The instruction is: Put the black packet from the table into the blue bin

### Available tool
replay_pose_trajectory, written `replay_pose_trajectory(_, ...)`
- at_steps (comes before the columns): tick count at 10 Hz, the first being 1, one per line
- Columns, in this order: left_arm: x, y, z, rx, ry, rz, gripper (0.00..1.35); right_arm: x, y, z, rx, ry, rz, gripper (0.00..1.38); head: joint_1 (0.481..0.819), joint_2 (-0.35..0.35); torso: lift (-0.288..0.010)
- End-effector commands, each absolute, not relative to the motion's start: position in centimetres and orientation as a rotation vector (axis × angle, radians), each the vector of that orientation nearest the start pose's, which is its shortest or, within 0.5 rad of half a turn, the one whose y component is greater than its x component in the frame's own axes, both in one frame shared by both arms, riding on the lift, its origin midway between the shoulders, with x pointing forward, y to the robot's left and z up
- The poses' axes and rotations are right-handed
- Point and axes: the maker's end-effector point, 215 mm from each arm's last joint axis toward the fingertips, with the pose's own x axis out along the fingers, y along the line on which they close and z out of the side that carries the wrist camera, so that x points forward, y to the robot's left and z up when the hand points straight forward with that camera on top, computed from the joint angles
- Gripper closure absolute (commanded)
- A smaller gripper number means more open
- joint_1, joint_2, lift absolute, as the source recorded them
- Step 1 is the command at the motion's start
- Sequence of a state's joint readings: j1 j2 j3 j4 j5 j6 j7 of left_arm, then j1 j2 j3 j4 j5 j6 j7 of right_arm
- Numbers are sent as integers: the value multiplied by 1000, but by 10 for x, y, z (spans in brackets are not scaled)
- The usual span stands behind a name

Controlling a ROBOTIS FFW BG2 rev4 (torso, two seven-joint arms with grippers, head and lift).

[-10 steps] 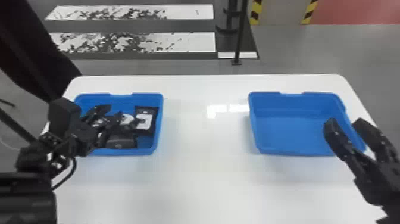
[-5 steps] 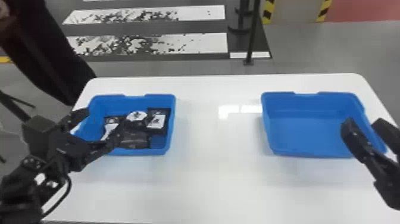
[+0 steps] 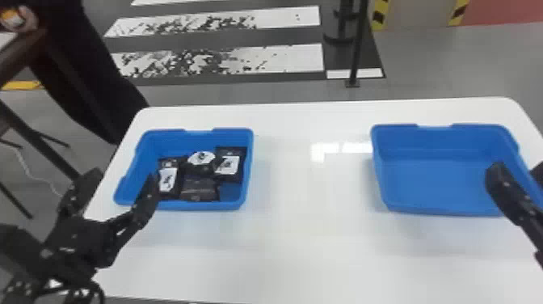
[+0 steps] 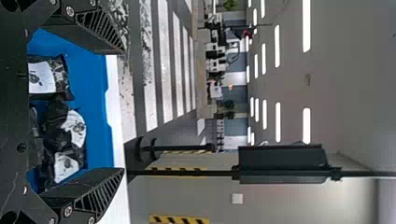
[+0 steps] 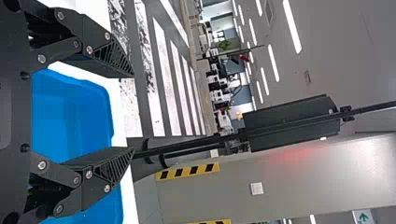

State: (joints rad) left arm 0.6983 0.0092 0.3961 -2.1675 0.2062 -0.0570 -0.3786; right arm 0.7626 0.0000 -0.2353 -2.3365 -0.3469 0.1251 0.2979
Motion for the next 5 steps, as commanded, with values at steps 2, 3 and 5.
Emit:
replay_pose_trajectory(2,350,344,-295,-29,-59,-20,140,368,-267,-300,209,64,142,510,695,127,-110)
replay_pose_trajectory(3,350,342,-298,-47,-54,-24,140,368,-267,-300,209,64,142,510,695,127,-110)
replay_pose_trajectory(5,353,334,-301,-72,-46,-43,140,368,-266,-301,211,66,143,510,695,119,-110)
